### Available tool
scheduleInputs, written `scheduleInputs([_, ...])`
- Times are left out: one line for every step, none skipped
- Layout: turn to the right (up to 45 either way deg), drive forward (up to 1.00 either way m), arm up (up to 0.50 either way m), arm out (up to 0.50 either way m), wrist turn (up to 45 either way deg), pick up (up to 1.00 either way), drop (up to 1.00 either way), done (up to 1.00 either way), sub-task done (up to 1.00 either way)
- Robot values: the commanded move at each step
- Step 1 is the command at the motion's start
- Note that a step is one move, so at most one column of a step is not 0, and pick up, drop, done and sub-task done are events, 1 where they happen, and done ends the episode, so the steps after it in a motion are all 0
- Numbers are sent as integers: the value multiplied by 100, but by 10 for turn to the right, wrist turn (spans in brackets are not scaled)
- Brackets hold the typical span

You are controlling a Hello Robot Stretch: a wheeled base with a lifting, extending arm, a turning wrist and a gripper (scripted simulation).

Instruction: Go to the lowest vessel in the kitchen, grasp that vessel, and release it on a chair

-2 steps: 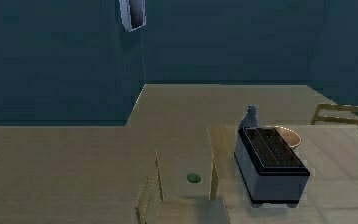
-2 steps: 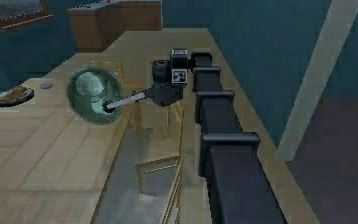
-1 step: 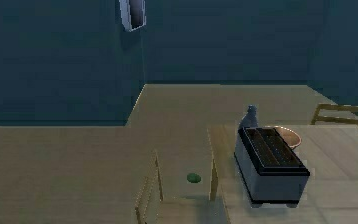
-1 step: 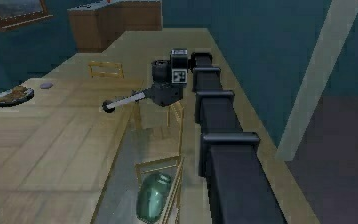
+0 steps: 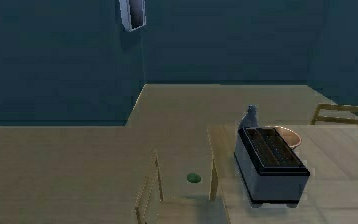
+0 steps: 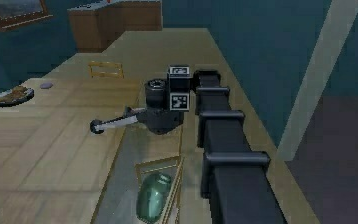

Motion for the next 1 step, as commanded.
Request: scheduleInputs([0, 0, 0, 0, 0, 0, 0, 100, 0])
